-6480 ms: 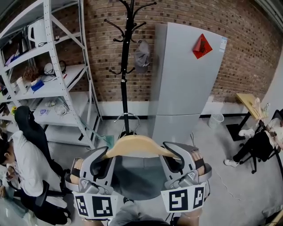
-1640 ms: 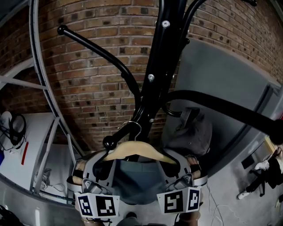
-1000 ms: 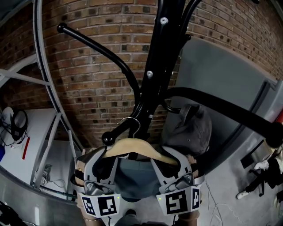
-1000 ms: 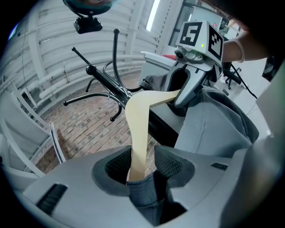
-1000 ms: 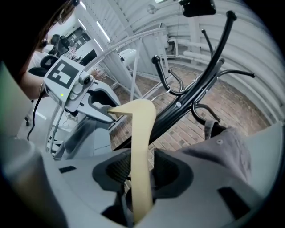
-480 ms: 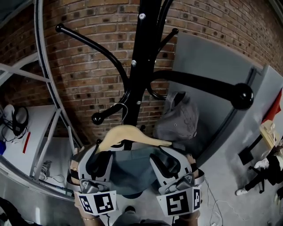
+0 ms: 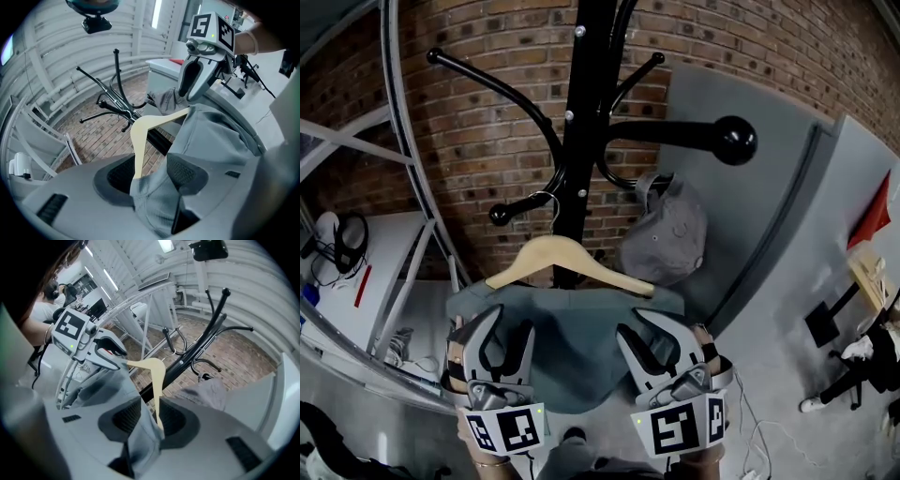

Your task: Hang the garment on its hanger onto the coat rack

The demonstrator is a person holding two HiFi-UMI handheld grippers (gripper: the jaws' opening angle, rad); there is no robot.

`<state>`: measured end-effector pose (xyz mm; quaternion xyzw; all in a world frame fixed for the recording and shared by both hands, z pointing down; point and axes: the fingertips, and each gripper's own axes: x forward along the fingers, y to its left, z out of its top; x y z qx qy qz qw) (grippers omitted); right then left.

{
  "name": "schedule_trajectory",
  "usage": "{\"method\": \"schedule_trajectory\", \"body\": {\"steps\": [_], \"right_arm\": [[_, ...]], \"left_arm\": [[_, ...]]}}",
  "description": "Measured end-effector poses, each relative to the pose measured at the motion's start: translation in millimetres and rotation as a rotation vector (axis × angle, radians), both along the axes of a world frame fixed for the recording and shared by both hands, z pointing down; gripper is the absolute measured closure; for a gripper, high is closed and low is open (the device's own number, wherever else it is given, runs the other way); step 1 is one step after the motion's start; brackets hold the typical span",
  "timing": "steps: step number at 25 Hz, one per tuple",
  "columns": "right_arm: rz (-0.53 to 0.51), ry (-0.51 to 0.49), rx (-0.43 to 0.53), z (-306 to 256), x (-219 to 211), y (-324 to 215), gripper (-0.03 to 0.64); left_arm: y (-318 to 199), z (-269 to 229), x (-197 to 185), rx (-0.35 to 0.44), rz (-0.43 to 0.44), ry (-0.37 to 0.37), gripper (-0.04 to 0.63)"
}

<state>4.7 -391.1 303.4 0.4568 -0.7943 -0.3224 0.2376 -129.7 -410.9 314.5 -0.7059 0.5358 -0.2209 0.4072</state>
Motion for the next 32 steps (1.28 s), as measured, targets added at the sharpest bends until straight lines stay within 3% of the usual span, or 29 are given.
{"method": "schedule_trajectory", "body": {"steps": [5,14,24,32], "right_arm": [[-0.016,-0.012,-0.006,-0.7,2.8,19.5,0.542],[-0.073,-0.05,-0.021,-3.4,4.5,61.0,0.572],[-0.125,-0.038,-0.013,1.5,-1.1,96.0,0.575],[-0.119,-0.037,-0.007,2.4,-3.2,108.9,0.583]], "left_arm": [[26.8,-2.5,8.9,-0.011,0.027,0.046,0.39],[82.8,-10.6,18.4,-0.033,0.037,0.121,0.391],[131.5,-16.6,9.1,-0.027,-0.038,0.145,0.568],[151.7,-23.9,8.8,-0.013,-0.022,0.153,0.591]]}}
